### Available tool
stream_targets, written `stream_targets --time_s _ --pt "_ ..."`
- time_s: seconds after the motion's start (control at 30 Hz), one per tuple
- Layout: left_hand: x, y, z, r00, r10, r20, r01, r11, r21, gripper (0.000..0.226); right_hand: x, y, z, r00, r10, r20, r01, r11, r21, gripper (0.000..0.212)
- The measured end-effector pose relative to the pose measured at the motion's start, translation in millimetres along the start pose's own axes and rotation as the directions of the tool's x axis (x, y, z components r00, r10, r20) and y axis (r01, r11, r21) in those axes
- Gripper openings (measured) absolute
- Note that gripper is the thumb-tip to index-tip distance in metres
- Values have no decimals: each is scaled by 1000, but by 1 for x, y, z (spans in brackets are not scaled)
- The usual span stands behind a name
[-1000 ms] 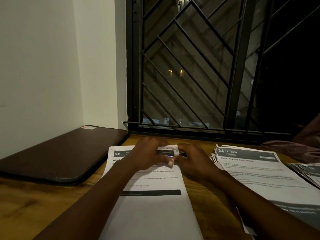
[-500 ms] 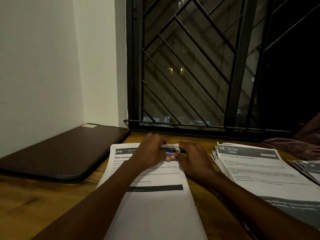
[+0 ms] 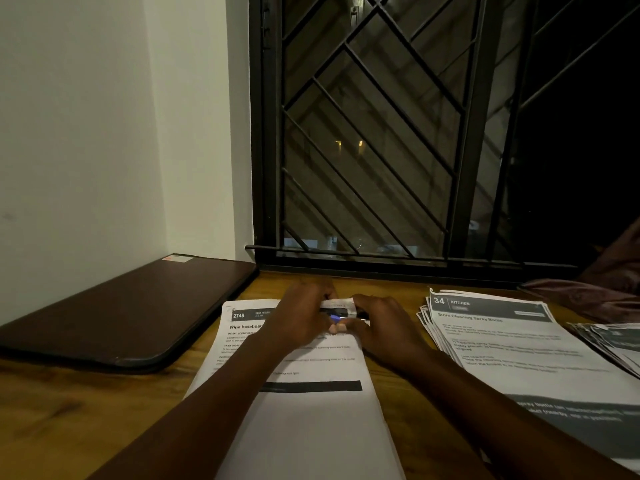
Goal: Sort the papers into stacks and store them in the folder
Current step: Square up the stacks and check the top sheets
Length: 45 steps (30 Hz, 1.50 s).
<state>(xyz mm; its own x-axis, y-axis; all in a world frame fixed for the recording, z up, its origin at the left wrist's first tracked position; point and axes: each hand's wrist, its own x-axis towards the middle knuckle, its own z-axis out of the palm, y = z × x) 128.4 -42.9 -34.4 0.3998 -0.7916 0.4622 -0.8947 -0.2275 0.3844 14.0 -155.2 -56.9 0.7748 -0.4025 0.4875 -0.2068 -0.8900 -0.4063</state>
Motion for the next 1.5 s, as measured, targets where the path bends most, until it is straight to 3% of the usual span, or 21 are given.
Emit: stream_targets --time_s 0.13,0.3,0.43,0.53,0.63,0.77,0.8,0.87,0.97,1.07,1.13,1.2,1.37,1.5 --pt "0 -9 -3 992 -8 122 19 996 -91 49 -2 11 -12 978 18 207 -55 983 176 41" --pt "1 -9 -5 994 -8 106 14 998 -58 27 5 35 -46 903 56 426 -85 995 48 37" --pt "2 -8 -3 997 -52 58 56 996 -67 37 12 38 -53 858 94 504 -76 996 -55 41" --pt "2 -6 -2 994 -103 19 105 990 -98 41 18 22 -58 853 127 507 -19 977 -214 55" --pt "2 -7 -7 992 -123 -37 116 980 -161 30 19 -8 -73 887 99 451 -61 993 -99 39" --pt "5 -10 -24 982 -156 -105 122 953 -276 16 9 -38 -73 673 106 732 -276 954 116 31" --pt "6 -10 -31 978 -158 -137 113 952 -285 17 7 -40 -71 673 113 731 -303 943 134 27" --pt "10 -12 -46 968 -145 -206 81 954 -289 27 10 -38 -67 762 174 624 -369 909 196 22" --pt "8 -16 -65 955 -134 -263 55 956 -288 48 20 -21 -61 893 349 285 -415 884 216 17" --pt "-4 -28 -78 975 -180 -129 147 962 -231 61 22 -16 -48 895 436 91 -445 885 138 24" --pt "-19 -40 -78 981 -187 46 189 981 -35 60 23 -22 -36 870 484 96 -494 855 161 27" --pt "-35 -55 -69 973 -171 156 174 985 -3 54 24 -34 -24 834 533 144 -549 826 123 26" --pt "-53 -64 -56 936 -246 253 246 969 35 56 24 -59 8 816 540 205 -568 815 115 22" --pt "-59 -64 -45 928 -234 291 243 970 7 58 17 -69 15 804 577 142 -594 784 177 23"
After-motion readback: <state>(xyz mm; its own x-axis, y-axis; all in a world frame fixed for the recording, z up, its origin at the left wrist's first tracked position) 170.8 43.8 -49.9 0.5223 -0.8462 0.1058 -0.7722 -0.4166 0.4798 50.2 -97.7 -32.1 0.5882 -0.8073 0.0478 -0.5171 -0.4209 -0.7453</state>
